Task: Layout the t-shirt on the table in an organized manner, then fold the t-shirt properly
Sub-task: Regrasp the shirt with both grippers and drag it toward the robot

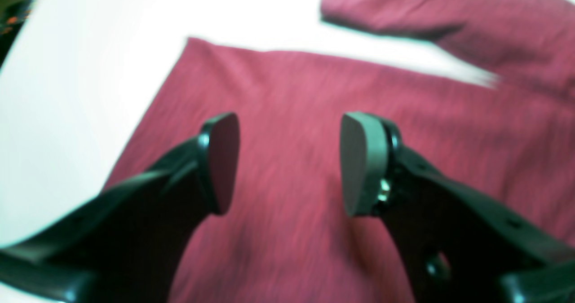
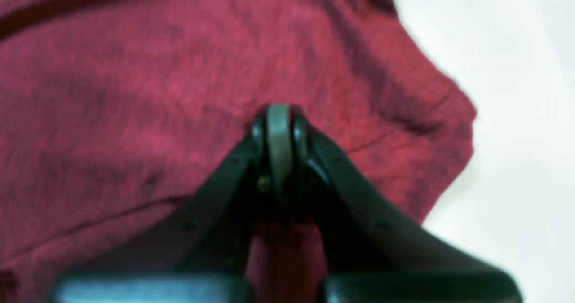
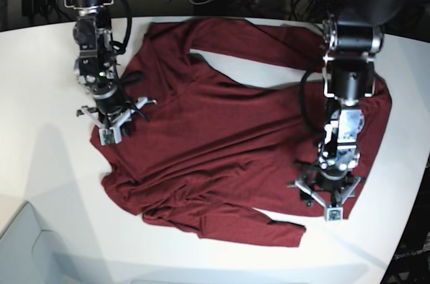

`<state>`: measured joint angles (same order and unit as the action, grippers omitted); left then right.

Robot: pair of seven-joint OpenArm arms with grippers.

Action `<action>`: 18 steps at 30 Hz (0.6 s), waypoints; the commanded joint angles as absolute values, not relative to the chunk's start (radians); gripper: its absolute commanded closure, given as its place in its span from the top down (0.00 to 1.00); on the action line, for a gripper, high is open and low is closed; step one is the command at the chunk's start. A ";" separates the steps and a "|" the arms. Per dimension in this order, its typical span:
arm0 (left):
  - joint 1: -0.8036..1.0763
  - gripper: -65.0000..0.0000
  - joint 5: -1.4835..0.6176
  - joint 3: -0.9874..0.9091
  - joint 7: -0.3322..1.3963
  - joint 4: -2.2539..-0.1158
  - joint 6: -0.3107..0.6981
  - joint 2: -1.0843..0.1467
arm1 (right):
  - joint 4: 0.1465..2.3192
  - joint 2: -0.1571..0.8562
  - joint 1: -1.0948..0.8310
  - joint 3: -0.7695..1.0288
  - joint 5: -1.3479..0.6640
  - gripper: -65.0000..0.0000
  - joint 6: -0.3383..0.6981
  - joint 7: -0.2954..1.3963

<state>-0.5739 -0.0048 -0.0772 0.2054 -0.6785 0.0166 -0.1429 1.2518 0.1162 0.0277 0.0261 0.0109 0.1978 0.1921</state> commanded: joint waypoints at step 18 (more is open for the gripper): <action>-0.674 0.53 0.001 -0.081 -0.262 -0.236 0.005 -0.223 | 1.224 0.248 -0.024 0.068 0.007 0.00 0.196 0.185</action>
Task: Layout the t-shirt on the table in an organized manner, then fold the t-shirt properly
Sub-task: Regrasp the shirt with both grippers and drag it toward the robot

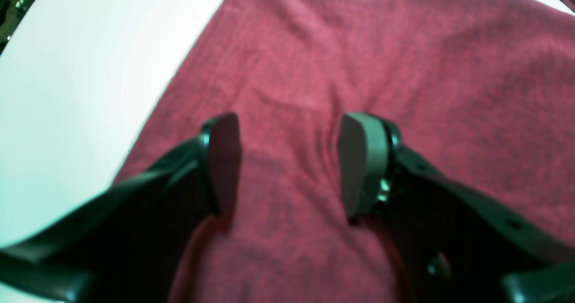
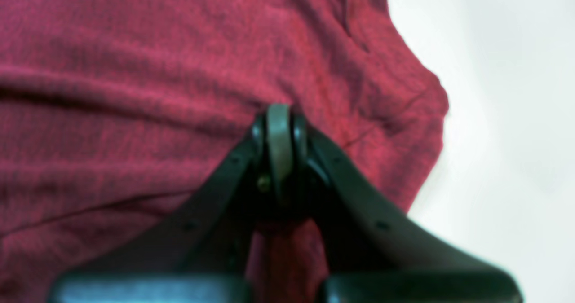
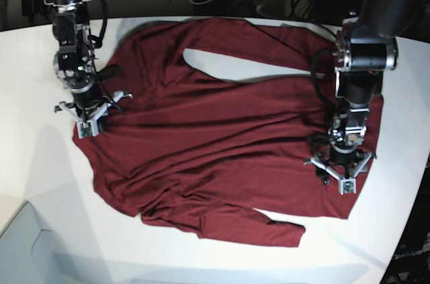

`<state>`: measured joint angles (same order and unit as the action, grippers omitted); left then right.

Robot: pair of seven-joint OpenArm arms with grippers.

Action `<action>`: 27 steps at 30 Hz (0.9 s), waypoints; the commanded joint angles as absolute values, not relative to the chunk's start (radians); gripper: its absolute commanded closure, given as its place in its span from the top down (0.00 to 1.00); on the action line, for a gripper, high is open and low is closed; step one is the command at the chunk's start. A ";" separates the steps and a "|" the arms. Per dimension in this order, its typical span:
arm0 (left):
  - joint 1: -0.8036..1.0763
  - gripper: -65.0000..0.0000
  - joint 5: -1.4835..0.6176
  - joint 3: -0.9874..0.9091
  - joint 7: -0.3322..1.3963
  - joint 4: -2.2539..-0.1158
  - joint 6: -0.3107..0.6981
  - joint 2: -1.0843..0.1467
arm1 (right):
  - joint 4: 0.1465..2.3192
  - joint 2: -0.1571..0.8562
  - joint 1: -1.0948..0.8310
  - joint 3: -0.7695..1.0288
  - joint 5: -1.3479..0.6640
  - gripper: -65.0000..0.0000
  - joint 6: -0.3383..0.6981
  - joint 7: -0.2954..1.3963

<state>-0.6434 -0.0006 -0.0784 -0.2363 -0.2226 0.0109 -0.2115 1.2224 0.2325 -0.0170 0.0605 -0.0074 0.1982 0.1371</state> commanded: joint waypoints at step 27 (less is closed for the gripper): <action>-0.654 0.53 -0.010 -0.094 -0.171 -0.527 0.004 -0.194 | 1.626 0.140 -0.206 0.248 0.004 0.00 0.199 0.191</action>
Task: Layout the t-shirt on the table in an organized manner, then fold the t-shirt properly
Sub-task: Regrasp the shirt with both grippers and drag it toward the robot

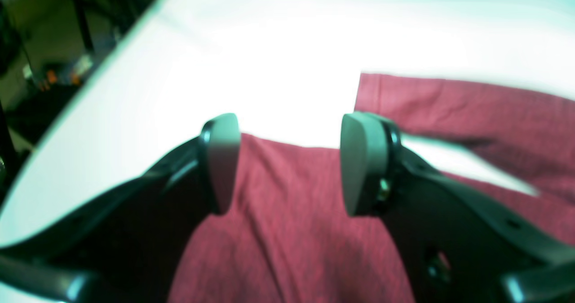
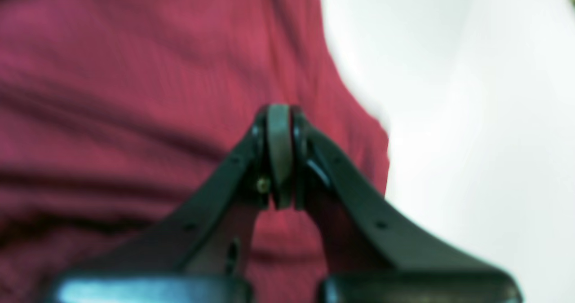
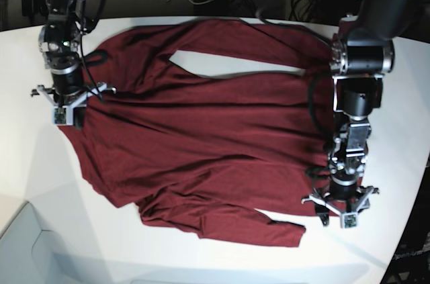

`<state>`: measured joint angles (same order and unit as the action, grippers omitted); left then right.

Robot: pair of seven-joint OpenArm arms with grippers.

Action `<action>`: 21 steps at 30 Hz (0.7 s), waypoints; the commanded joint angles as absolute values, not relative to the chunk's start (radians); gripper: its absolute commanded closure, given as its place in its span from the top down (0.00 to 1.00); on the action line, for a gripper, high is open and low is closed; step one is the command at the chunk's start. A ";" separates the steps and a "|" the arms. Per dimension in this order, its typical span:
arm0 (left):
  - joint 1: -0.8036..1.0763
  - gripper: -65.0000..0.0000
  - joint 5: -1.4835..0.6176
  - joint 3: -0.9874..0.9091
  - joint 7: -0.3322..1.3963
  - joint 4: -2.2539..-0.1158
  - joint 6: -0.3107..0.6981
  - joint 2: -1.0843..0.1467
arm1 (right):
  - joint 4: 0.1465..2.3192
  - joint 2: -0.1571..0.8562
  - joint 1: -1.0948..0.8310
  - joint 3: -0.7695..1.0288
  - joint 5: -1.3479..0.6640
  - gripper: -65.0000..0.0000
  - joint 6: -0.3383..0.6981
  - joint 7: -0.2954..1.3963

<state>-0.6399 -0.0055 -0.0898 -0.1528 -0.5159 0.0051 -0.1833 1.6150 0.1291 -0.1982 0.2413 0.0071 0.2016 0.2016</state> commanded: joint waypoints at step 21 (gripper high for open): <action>0.059 0.53 -0.177 -0.243 0.556 -1.610 0.005 -0.248 | 1.662 0.007 -0.286 0.124 0.005 0.00 0.200 0.189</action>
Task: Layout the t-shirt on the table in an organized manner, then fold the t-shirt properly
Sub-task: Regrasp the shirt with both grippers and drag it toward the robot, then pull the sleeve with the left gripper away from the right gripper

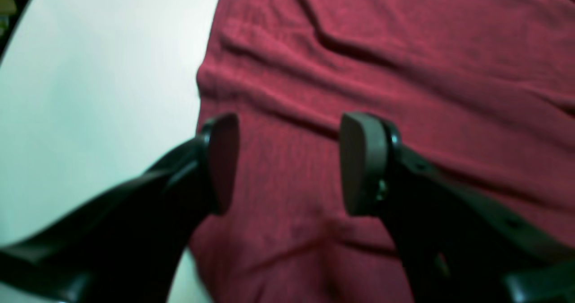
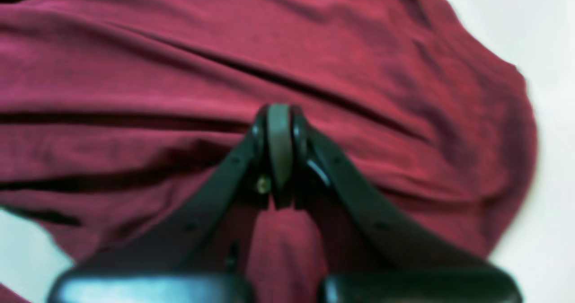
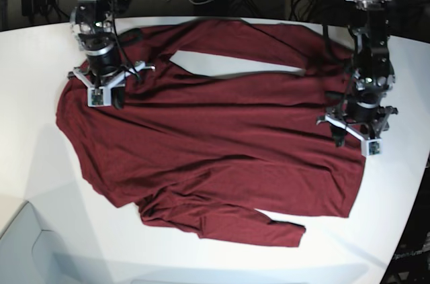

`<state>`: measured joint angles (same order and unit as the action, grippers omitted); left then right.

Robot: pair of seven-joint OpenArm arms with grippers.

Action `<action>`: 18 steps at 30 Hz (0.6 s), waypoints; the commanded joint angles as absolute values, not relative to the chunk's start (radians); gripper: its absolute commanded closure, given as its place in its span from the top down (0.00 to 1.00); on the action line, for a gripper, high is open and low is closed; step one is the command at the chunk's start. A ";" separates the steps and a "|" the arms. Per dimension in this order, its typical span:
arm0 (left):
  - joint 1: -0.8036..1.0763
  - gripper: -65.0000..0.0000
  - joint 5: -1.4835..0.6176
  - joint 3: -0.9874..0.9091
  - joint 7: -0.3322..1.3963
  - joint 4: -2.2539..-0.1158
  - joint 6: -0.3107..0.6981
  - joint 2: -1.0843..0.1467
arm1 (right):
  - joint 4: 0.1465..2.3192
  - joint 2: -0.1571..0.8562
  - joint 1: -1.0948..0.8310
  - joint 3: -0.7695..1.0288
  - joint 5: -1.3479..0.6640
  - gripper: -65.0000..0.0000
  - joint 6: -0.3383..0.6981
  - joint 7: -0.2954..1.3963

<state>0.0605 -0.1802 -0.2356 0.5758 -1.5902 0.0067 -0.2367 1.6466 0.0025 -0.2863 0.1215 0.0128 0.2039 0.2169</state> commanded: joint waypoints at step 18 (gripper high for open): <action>-0.022 0.53 -0.170 -0.303 0.550 -1.259 0.005 -0.263 | 1.662 0.005 -0.309 0.120 0.005 0.00 0.200 0.191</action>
